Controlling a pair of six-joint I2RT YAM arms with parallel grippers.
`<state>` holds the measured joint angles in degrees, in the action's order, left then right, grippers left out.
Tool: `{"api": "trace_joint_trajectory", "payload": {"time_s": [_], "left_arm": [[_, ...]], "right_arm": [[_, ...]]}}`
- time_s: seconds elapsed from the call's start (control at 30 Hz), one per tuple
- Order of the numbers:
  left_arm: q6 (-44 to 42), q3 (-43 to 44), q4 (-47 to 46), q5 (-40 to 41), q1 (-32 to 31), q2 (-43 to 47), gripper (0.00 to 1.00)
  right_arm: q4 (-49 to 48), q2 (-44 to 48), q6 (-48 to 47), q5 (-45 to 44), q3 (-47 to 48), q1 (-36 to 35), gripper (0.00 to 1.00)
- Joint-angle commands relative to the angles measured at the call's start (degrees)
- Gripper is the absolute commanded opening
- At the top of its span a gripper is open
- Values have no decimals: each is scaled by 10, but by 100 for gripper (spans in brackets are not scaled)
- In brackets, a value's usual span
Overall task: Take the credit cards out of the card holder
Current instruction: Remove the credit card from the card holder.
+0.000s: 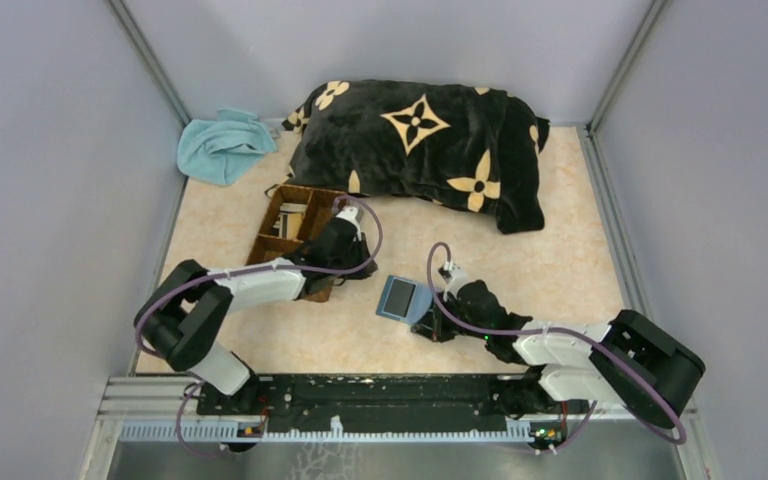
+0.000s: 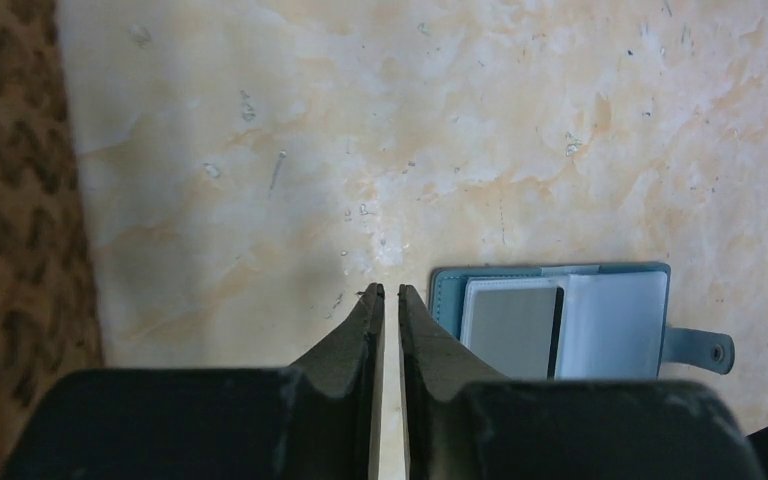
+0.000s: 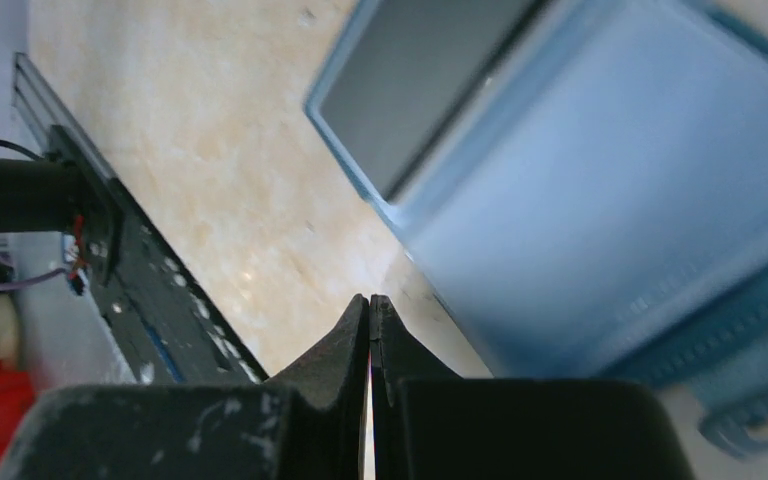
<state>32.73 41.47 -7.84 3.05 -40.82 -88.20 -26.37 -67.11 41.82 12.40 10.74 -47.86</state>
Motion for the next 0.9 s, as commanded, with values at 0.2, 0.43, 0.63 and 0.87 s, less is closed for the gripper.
{"api": "trace_joint_trajectory", "payload": {"time_s": [0.2, 0.43, 0.63, 0.87], "left_arm": [[8, 25, -54, -23, -36, -81, 17], [36, -7, -63, -27, -59, -77, 17], [61, -52, -73, -32, -72, -49, 16], [75, -93, -66, -27, -76, -1, 15]], "right_arm": [[72, 49, 19, -78, -34, -6, 0], [104, 62, 2, -76, -17, 25, 0], [122, 84, -14, -66, -10, 48, 0], [147, 106, -30, -59, -2, 52, 0]]}}
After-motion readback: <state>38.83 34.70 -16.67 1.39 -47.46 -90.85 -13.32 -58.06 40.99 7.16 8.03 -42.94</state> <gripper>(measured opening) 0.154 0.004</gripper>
